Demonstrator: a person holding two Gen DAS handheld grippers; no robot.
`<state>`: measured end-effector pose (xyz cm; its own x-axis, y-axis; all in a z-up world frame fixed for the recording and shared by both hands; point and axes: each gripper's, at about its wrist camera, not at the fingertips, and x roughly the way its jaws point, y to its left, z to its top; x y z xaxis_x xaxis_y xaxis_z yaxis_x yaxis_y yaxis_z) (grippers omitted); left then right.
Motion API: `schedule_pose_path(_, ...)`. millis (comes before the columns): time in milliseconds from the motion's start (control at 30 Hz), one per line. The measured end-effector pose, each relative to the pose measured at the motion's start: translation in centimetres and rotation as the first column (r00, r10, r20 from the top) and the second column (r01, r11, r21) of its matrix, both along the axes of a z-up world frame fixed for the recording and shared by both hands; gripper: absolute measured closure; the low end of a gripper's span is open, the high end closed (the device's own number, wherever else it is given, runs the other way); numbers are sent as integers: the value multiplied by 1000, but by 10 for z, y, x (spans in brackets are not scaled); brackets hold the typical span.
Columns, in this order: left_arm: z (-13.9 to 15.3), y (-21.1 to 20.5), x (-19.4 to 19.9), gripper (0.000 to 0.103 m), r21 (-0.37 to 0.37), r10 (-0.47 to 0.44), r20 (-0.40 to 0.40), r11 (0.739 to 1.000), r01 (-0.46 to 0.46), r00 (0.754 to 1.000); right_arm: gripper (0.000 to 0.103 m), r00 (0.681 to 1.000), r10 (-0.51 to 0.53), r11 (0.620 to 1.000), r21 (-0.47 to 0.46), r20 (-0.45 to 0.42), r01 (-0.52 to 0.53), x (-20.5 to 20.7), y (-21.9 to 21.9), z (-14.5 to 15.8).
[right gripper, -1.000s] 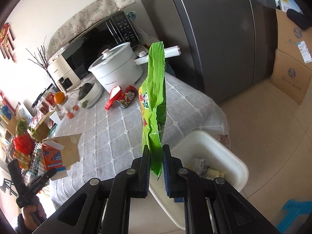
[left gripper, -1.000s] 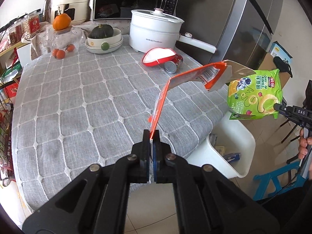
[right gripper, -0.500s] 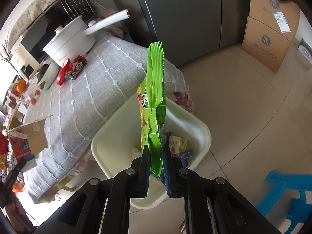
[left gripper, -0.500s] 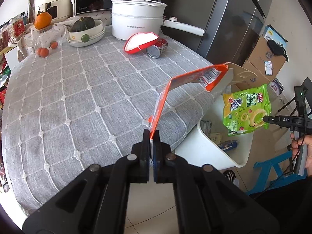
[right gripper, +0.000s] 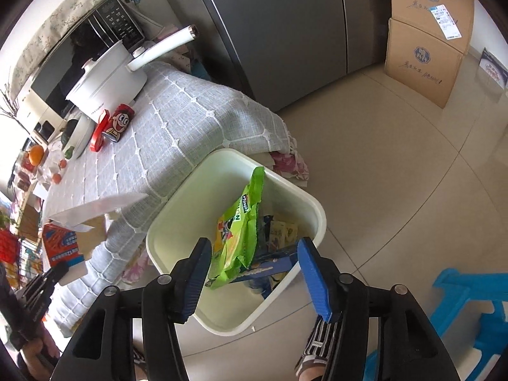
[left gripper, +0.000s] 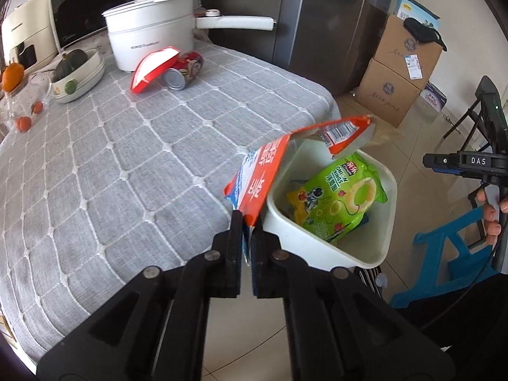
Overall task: Collect trash
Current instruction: 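Open the right tool to drop the green bag while the left tool releases the orange bag, then move the left tool to the table and grasp the red-and-white lid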
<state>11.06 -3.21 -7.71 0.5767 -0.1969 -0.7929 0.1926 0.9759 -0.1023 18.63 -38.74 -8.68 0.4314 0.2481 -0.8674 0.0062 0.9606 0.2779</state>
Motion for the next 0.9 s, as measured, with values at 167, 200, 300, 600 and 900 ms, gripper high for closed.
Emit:
schedule_pose_path(167, 6, -36, 13, 99, -86, -55, -2, 995, 55, 998, 43, 999, -33, 999, 8, 12, 33, -4, -18, 5)
schedule_pose_path(200, 5, -43, 16, 99, -93, -65, -6, 994, 64, 998, 43, 999, -41, 999, 11, 16, 41, -5, -23, 6)
schedule_pose_path(300, -4, -60, 26, 99, -131, -88, -33, 988, 83, 996, 43, 998, -62, 998, 19, 22, 62, -9, -35, 8)
schedule_pose_path(600, -40, -83, 46, 98, -165, -105, -89, 982, 89, 990, 42, 997, -80, 997, 20, 11, 80, -11, -47, 9)
schedule_pose_path(900, -27, -55, 42, 27, -76, -16, -81, 997, 10, 997, 30, 997, -76, 997, 31, 28, 76, -8, -38, 17)
